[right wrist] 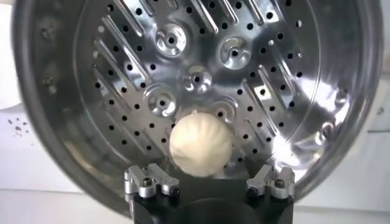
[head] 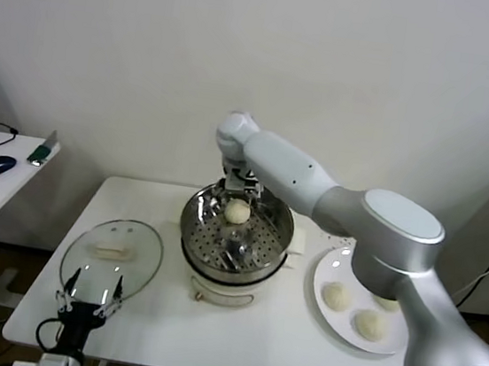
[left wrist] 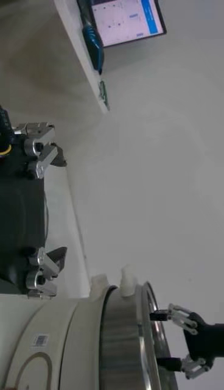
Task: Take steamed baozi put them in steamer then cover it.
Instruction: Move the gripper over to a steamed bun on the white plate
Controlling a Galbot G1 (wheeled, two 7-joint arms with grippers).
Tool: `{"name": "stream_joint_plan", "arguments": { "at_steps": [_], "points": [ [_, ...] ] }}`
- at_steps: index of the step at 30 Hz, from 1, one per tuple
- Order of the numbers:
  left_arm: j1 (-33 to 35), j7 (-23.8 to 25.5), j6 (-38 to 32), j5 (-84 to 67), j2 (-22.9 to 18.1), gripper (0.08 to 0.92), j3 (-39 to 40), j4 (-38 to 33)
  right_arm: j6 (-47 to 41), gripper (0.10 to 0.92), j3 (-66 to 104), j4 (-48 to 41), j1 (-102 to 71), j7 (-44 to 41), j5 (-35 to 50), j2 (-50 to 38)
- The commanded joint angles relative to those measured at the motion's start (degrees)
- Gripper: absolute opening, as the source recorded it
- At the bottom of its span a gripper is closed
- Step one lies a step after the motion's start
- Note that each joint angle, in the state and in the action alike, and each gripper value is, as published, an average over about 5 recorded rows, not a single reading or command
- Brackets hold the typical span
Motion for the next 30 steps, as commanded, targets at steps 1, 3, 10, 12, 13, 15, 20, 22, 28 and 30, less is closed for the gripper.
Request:
{"name": "stream_joint_plan", "arguments": {
  "at_steps": [1, 3, 10, 12, 13, 15, 20, 22, 28, 30],
  "points": [
    [0.1, 0.0, 0.1, 0.1, 0.2, 0.823, 0.0, -0.2, -5.4, 0.823, -3.3, 7.1, 6.4, -1.2, 12.3, -6.3],
    [0.2, 0.0, 0.1, 0.1, 0.2, 0.823, 0.1, -0.4, -9.5, 0.823, -8.2, 10.3, 10.7, -0.1, 20.2, -9.9],
    [0.4, 0.0, 0.1, 0.2, 0.3, 0.823, 0.5, -0.7, -23.9, 0.823, -21.9, 21.4, 20.4, -0.2, 41.3, -26.6],
    [0.5, 0.1, 0.0, 0.2, 0.3, 0.823, 0.5, -0.7, -27.1, 0.823, -23.6, 23.3, 21.0, -0.2, 43.4, -30.8],
    [0.5, 0.1, 0.0, 0.2, 0.3, 0.823, 0.6, -0.7, -28.4, 0.823, -24.4, 24.0, 21.1, 0.2, 44.1, -32.8],
    [0.5, 0.1, 0.1, 0.2, 0.2, 0.823, 0.6, -0.8, -31.5, 0.823, -26.4, 25.9, 20.9, 2.0, 45.1, -36.7],
    [0.7, 0.1, 0.2, 0.3, 0.2, 0.823, 0.6, -1.1, -43.2, 0.823, -29.6, 32.0, 17.9, 7.6, 46.0, -45.9],
    [0.6, 0.1, 0.3, 0.5, 0.1, 0.823, 0.6, -1.1, -47.1, 0.823, -29.5, 33.9, 15.4, 8.1, 46.4, -48.8],
    [0.8, 0.1, 0.3, 1.2, -0.4, 0.823, 0.8, -1.0, -54.3, 0.823, -25.0, 35.8, 4.2, 8.9, 47.5, -53.8],
    [1.0, 0.0, 0.3, 1.3, -0.5, 0.823, 0.8, -1.1, -55.1, 0.823, -23.1, 35.2, 0.8, 8.4, 47.2, -54.4]
  ]
}}
